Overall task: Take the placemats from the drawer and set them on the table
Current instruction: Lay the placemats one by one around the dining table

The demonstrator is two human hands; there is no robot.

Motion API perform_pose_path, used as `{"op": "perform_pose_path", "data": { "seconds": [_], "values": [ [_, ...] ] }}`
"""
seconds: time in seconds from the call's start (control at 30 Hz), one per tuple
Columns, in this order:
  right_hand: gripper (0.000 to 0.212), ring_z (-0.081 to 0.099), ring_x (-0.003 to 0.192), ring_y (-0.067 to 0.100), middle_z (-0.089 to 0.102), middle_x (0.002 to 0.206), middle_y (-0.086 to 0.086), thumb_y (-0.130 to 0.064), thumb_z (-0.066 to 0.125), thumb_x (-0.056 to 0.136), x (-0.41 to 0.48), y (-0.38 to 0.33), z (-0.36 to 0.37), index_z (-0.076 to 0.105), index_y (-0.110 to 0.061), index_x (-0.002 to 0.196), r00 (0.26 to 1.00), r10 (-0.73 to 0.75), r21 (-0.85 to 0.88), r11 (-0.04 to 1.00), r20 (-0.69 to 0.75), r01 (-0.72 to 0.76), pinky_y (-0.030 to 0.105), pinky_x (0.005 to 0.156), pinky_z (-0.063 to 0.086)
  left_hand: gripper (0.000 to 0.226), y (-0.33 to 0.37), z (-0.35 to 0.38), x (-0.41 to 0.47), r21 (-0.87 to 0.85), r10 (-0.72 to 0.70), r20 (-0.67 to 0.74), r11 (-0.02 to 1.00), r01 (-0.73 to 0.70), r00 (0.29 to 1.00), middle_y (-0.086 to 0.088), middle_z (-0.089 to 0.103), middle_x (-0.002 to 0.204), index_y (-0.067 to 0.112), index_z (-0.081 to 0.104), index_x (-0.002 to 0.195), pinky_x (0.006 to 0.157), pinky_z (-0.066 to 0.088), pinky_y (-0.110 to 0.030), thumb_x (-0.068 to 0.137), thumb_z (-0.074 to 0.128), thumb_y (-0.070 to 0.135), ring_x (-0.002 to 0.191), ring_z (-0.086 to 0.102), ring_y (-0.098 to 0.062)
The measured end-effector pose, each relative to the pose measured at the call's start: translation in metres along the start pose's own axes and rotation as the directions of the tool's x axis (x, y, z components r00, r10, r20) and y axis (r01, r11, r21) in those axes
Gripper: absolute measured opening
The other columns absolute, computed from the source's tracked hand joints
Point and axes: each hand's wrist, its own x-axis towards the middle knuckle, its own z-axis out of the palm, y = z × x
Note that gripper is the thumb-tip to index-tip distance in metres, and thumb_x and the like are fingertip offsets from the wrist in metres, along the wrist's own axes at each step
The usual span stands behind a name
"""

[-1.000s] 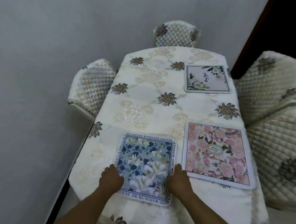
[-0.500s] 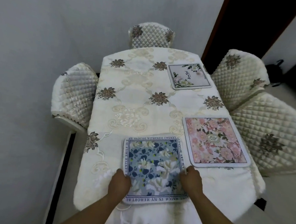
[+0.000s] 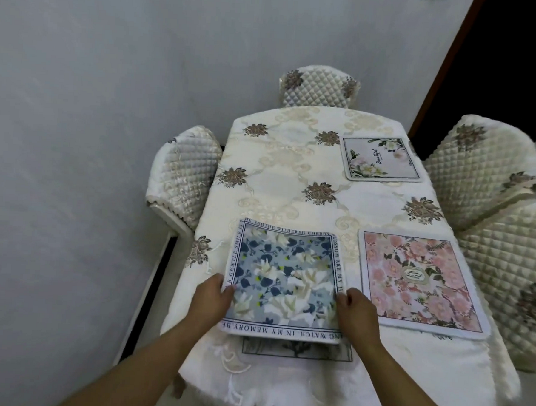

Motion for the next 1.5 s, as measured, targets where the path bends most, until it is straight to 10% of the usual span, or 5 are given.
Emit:
{"op": "perform_pose_path", "data": {
  "seconds": [0.57, 0.93, 1.5],
  "values": [
    [0.041, 0.033, 0.05, 0.019, 0.035, 0.055, 0.004, -0.024, 0.052, 0.097, -0.015, -0.189, 0.11, 0.031, -0.014, 0.063, 0.957, -0.291, 0.004, 0.957, -0.006, 0.291, 0.033, 0.05, 0.02, 0.004, -0.111, -0.181, 0.013, -0.206, -0.085, -0.208, 0.978, 0.041, 0.975, -0.001, 0.068, 0.082, 0.014, 0.064, 0.092, 0.047, 0.039, -0.008, 0.093, 0.061, 0.017, 0.062, 0.059, 0.0],
    [0.042, 0.031, 0.05, 0.02, 0.032, 0.054, 0.006, -0.02, 0.052, 0.095, -0.024, -0.306, 0.198, 0.027, -0.014, 0.063, 0.975, -0.146, 0.053, 0.986, -0.167, 0.157, 0.034, 0.05, 0.02, 0.011, -0.181, -0.301, 0.118, -0.145, 0.062, -0.1, 0.986, -0.076, 0.993, 0.002, 0.073, 0.088, 0.019, 0.067, 0.095, 0.066, 0.053, -0.025, 0.092, 0.061, 0.028, 0.074, 0.068, -0.011],
    [0.039, 0.037, 0.051, 0.021, 0.039, 0.056, 0.01, -0.024, 0.052, 0.094, 0.117, -0.353, 0.2, 0.031, -0.013, 0.063, 0.92, 0.133, 0.204, 0.977, -0.368, -0.06, 0.034, 0.049, 0.025, 0.013, -0.082, -0.314, 0.339, -0.016, 0.307, 0.099, 0.952, -0.307, 0.947, 0.007, 0.068, 0.085, 0.019, 0.064, 0.095, 0.058, 0.048, -0.019, 0.094, 0.058, 0.031, 0.073, 0.065, -0.007]
  ]
}}
